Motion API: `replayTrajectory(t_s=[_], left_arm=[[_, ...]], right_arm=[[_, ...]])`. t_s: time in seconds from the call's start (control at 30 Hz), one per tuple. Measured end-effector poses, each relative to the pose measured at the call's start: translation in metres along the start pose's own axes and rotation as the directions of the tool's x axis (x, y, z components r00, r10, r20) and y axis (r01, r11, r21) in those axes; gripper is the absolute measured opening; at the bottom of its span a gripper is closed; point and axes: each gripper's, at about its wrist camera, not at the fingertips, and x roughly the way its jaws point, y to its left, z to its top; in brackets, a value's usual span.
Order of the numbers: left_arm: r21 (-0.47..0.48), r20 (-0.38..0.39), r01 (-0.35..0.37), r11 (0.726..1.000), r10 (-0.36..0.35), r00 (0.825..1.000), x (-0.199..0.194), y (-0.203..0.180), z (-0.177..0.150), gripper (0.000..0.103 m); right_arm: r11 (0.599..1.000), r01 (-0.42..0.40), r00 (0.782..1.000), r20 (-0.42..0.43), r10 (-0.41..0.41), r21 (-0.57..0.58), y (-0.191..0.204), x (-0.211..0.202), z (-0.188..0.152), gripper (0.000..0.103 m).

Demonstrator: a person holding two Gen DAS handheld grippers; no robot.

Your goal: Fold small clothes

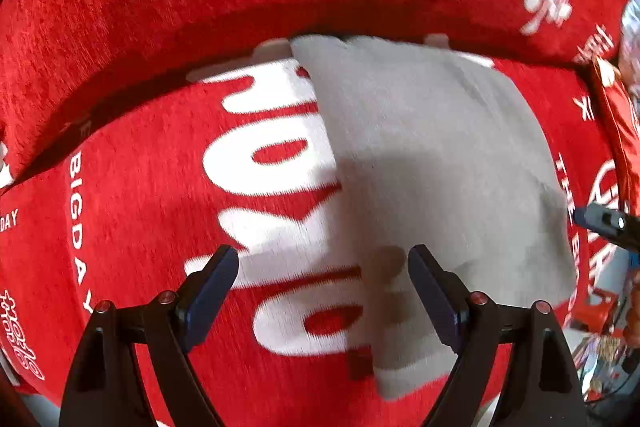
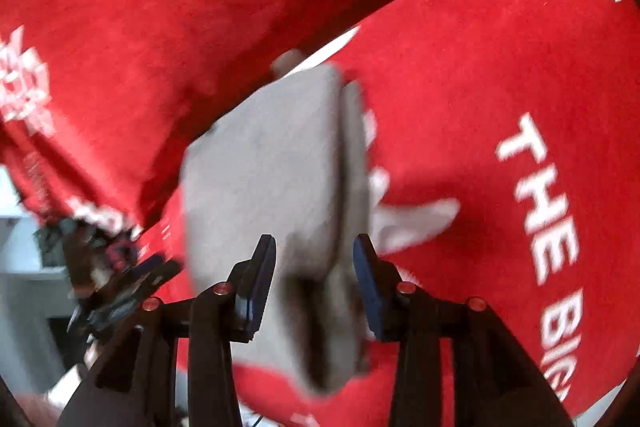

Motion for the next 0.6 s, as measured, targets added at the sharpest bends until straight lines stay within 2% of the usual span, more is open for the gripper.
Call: replayTrajectory(t_s=[0.03,0.13,0.17,0.2,0.23,0.4,0.5,0.6], left_arm=[[0.012,-0.007,0.001,1.000,-0.001,1.000,0.001,-0.003,-0.004,0.088],[0.063,-0.038,-0.012,0.998,0.015,0.999,0.012,-0.014,-0.018,0.088],[0.088,-0.047,-0.023,0.996,0.027,0.999,0.019,-0.018,-0.024,0.088],[0.106,-0.056,-0.035,0.994,0.041,0.998,0.025,-0.020,-0.029,0.088],[0.117,-0.071,-0.042,0.992,0.051,0.996,0.031,-0.021,-0.034,0.088],[0.054,-0.107,-0.006,0.999,0.011,0.994,0.039,-0.014,-0.043,0.088],[0.059,-0.109,-0.014,0.998,0.020,0.994,0.036,-0.015,-0.042,0.088],[0.066,-0.116,-0.021,0.998,0.028,0.993,0.035,-0.017,-0.040,0.088]], right_arm=[[1.000,-0.012,1.000,-0.029,0.011,-0.013,0.016,0.008,-0.009,0.043],[1.000,0.016,0.993,-0.114,-0.019,-0.026,0.022,0.027,-0.031,0.043],[0.999,0.036,0.991,-0.124,-0.039,-0.030,0.020,0.032,-0.037,0.035],[0.998,0.058,0.990,-0.124,-0.062,-0.037,0.019,0.035,-0.040,0.023],[0.995,0.095,0.987,-0.128,-0.099,-0.041,0.017,0.038,-0.044,0.006],[0.981,0.195,0.972,-0.134,-0.191,0.012,-0.006,0.051,-0.060,0.005],[0.983,0.169,0.979,-0.126,-0.159,0.073,-0.016,0.050,-0.065,0.006],[0.977,0.190,0.975,-0.136,-0.176,0.099,-0.020,0.044,-0.067,0.007]])
